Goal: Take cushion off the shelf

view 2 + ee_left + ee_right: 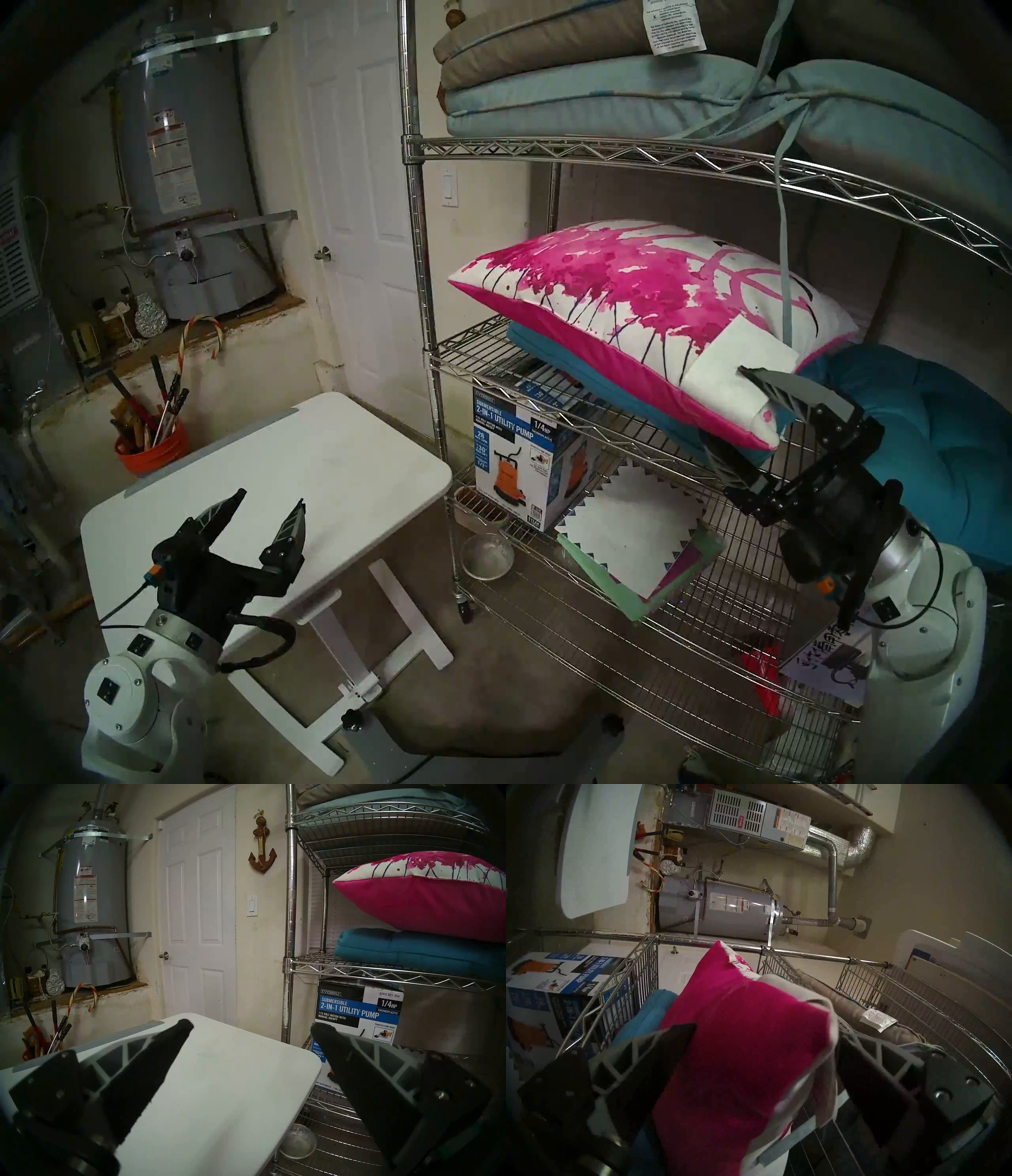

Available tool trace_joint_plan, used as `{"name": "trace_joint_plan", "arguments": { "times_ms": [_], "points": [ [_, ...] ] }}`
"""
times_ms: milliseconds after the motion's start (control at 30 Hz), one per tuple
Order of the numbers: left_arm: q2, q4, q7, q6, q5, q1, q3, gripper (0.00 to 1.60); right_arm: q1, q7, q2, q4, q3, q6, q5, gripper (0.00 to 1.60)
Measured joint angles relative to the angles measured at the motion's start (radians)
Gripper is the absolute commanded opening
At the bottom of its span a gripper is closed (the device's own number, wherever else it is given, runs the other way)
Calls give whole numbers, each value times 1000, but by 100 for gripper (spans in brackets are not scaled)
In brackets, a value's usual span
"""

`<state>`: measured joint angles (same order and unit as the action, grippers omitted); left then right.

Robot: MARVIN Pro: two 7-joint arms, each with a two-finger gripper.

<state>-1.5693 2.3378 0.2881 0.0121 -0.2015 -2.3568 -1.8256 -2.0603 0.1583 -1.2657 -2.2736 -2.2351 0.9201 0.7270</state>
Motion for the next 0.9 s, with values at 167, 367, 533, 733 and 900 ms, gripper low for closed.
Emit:
{"name": "trace_joint_plan", "arguments": {
  "times_ms": [167, 367, 533, 733, 900],
  "points": [
    [0, 0, 0, 0, 0, 0, 0, 160, -3, 0, -5, -6, 8, -8, 0, 160],
    [0, 0, 0, 0, 0, 0, 0, 160, -4, 0, -8, -9, 10, -12, 0, 160],
    [0, 0, 0, 0, 0, 0, 0, 160, -3, 0, -9, -11, 10, -14, 0, 160],
    [0, 1, -9, -1, 4, 10, 0, 160, -2, 0, -9, -11, 9, -16, 0, 160],
    [12, 6, -34, -2, 72, 38, 0, 160, -2, 0, -9, -11, 9, -16, 0, 160]
  ]
}}
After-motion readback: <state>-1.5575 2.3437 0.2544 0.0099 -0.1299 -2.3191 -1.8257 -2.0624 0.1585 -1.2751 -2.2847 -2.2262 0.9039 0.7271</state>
